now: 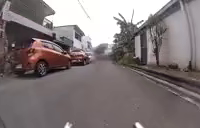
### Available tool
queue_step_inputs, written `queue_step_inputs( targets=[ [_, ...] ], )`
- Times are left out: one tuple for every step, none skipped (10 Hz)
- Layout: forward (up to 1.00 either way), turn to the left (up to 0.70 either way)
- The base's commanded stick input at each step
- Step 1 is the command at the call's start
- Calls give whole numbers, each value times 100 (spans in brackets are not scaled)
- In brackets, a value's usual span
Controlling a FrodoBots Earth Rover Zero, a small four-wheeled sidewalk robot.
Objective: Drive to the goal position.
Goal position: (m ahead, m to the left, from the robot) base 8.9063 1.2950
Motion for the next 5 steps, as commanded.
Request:
queue_step_inputs(
  targets=[
    [70,0],
    [70,0],
    [70,0],
    [70,0],
    [70,0]
  ],
)
